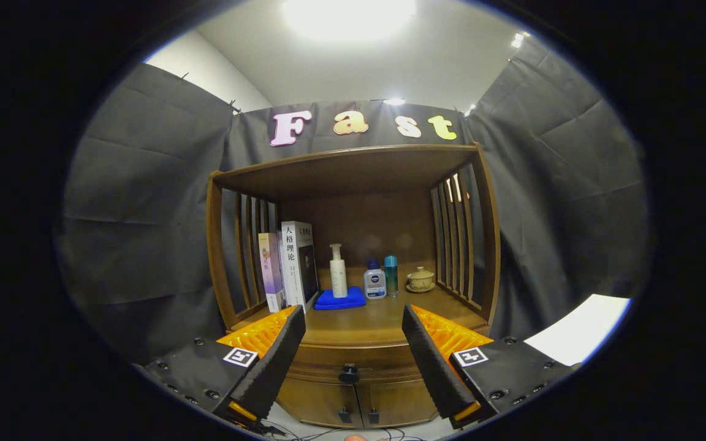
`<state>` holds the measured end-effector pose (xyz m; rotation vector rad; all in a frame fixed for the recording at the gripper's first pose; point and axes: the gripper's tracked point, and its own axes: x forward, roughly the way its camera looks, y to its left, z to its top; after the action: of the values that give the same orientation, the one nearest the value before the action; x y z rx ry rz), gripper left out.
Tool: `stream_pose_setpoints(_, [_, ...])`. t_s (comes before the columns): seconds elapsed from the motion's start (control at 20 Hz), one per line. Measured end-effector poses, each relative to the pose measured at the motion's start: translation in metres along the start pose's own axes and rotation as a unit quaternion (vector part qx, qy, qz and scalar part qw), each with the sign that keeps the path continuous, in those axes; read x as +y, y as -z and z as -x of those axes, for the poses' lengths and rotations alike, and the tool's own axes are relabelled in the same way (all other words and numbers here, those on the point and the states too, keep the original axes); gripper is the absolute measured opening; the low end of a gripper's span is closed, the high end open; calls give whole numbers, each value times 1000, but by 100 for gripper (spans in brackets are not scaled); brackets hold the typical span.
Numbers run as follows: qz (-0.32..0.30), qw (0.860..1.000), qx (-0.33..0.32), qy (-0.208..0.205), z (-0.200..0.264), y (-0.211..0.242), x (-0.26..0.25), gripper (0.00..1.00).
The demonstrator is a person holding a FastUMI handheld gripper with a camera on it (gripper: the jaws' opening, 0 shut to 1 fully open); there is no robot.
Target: Pull open the drawer, take out the items inside it, and place them on the countertop above the cabinet.
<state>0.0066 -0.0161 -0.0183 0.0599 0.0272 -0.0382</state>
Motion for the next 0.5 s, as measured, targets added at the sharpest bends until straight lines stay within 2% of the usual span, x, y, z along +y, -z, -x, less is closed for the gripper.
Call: stream_pose_setpoints(0.5, [-3, 999, 37, 2, -28, 38, 1, 98])
